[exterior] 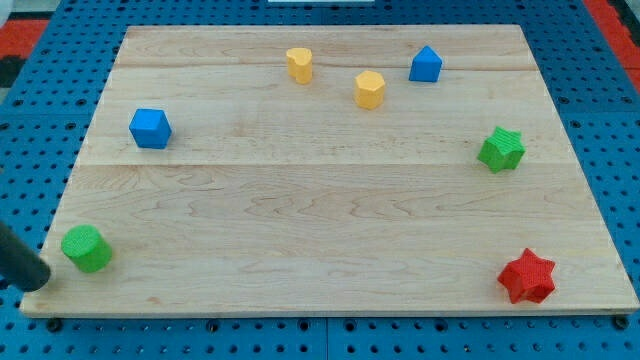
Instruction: Move the green circle to the yellow heart
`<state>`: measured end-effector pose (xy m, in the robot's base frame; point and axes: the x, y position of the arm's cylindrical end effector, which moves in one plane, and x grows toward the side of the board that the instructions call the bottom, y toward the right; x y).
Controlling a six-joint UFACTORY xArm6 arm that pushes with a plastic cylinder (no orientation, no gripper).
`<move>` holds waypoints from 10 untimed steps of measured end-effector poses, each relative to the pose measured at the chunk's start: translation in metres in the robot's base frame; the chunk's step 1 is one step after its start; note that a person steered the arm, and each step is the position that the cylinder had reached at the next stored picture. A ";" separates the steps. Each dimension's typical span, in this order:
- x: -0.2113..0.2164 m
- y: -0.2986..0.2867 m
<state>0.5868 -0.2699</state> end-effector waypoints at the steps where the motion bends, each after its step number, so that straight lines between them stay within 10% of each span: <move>1: -0.024 0.015; 4: -0.102 0.092; 5: -0.081 0.019; 10: -0.129 0.209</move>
<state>0.4579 -0.0607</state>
